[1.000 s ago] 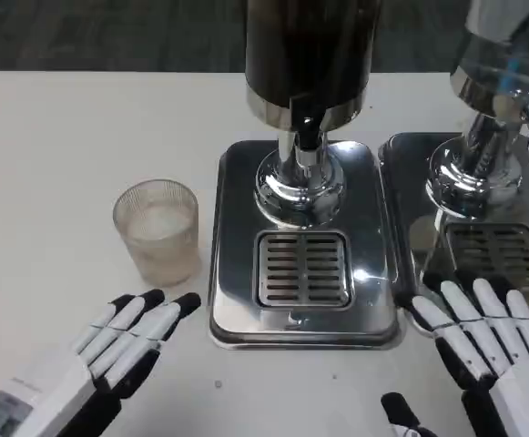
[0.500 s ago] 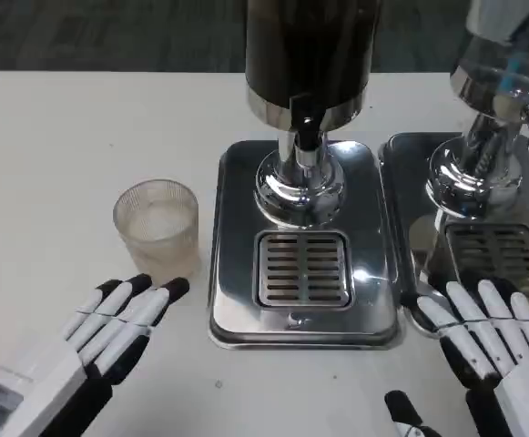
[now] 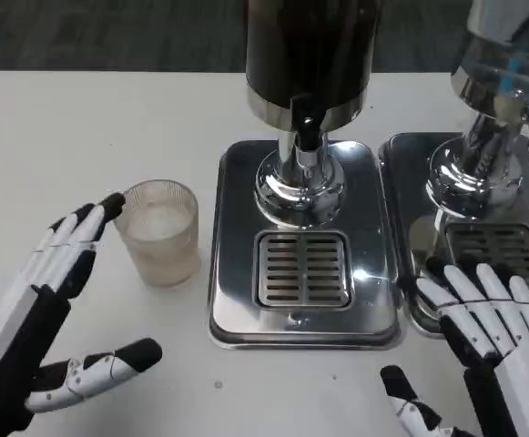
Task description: Grasp the cup under the faucet to collect the drink, then remove the cup.
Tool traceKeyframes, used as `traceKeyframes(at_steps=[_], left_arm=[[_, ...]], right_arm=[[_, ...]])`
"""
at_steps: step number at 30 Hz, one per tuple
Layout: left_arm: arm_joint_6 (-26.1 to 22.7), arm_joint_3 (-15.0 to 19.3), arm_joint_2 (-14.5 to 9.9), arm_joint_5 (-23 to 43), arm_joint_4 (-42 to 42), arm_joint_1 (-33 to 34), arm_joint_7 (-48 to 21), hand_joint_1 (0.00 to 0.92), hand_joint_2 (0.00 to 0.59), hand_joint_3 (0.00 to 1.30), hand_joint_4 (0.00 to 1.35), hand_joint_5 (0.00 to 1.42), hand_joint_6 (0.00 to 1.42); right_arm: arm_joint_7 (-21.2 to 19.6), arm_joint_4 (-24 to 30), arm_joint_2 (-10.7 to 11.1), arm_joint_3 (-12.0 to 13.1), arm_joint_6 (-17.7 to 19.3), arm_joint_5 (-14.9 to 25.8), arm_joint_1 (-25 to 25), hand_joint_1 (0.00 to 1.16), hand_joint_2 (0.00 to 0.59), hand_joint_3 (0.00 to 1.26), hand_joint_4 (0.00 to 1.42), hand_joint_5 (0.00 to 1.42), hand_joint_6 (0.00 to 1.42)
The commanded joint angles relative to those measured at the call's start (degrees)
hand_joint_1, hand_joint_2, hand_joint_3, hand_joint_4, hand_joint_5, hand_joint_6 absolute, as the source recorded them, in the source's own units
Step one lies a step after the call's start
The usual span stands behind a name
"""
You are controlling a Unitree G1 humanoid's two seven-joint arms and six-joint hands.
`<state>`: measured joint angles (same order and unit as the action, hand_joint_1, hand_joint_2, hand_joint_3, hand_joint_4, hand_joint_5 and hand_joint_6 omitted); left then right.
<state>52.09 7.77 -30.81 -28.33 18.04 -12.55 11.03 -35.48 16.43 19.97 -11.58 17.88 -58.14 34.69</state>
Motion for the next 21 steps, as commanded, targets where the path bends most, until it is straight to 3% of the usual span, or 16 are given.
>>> traceKeyframes(at_steps=[1,11,21], left_arm=[[0.09,-0.83,1.18,0.75,7.01,5.73,2.68,0.0,0.056,0.0,0.0,0.0,0.0],[-2.18,-4.93,1.19,0.07,24.55,19.64,6.28,0.0,0.038,0.0,0.0,0.0,0.0],[-4.6,-10.34,-0.17,-0.97,35.4,27.75,7.06,0.112,0.024,0.0,0.0,0.01,0.04]], right_arm=[[0.12,-0.37,-0.93,-0.64,-0.53,0.34,-0.72,0.41,0.39,0.25,0.16,0.08,0.05],[0.0,-1.29,-2.59,-2.31,-1.04,0.07,-2.79,0.41,0.396,0.28,0.22,0.11,0.08],[0.08,-1.73,-2.88,-3.62,-1.03,-0.02,-3.68,0.41,0.397,0.3,0.27,0.14,0.11]])
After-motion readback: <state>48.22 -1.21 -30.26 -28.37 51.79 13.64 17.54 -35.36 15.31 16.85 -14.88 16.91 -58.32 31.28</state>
